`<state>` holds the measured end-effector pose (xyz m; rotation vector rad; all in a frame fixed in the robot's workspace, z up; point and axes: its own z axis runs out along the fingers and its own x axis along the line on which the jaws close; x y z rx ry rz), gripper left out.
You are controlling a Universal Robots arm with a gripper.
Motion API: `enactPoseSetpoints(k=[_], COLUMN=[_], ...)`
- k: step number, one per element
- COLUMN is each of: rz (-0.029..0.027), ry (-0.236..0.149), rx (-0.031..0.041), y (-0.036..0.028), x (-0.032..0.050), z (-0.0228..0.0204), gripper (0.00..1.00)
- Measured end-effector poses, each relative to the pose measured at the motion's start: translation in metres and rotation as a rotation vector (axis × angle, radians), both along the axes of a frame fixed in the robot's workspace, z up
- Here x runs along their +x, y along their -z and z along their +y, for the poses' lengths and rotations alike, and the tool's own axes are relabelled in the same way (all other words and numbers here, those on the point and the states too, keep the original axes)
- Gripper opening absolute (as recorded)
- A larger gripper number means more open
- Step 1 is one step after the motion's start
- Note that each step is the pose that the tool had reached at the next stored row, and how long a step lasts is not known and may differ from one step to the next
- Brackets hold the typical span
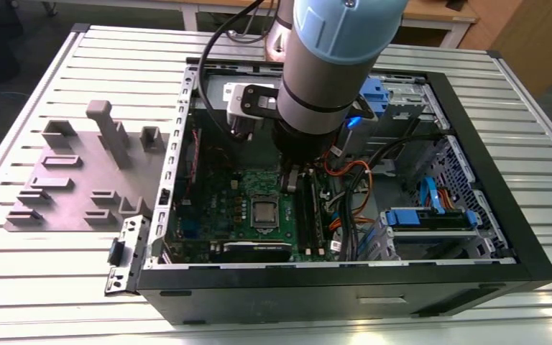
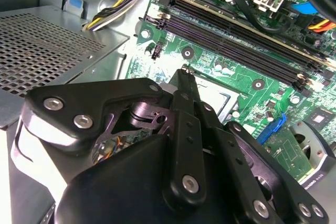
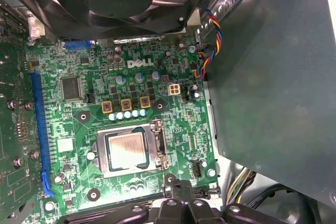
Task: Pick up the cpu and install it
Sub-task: 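Install the first cpu locking lever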
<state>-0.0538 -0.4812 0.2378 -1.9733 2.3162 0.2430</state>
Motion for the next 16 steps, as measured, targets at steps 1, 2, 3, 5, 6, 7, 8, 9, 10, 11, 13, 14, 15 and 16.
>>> enactPoseSetpoints(k=[1, 2, 3, 5, 6, 7, 8, 9, 10, 11, 13, 14, 15, 16], rz=[0.0000, -0.0001, -0.0001, 0.0000, 0.0000, 0.0000, 0.0000, 0.0000, 0.0001, 0.0000, 0.0000, 0.0001, 0.0000, 0.0000], ry=[-0.004, -0.012, -0.019, -0.031, -0.035, -0.039, -0.041, -0.042, -0.044, -0.047, -0.054, -0.056, -0.059, -0.061], rx=[-0.0001, -0.0004, -0.0005, -0.0008, -0.0008, -0.0009, -0.0009, -0.0008, -0.0009, -0.0006, -0.0008, -0.0010, -0.0009, -0.0009], y=[0.0000, 0.0001, 0.0002, 0.0003, 0.0003, 0.0003, 0.0003, 0.0004, 0.0004, 0.0008, 0.0017, 0.0020, 0.0026, 0.0029], x=[-0.0001, -0.0002, -0.0003, -0.0004, -0.0005, -0.0005, -0.0006, -0.0006, -0.0006, -0.0005, -0.0005, -0.0005, -0.0005, -0.0005], z=[0.0000, 0.0000, -0.0002, -0.0010, -0.0017, -0.0024, -0.0027, -0.0029, -0.0031, -0.0030, -0.0032, -0.0034, -0.0035, -0.0037], gripper=[0.11, 0.11, 0.11, 0.11, 0.11, 0.11, 0.11, 0.11, 0.11, 0.11, 0.11, 0.11, 0.11, 0.11])
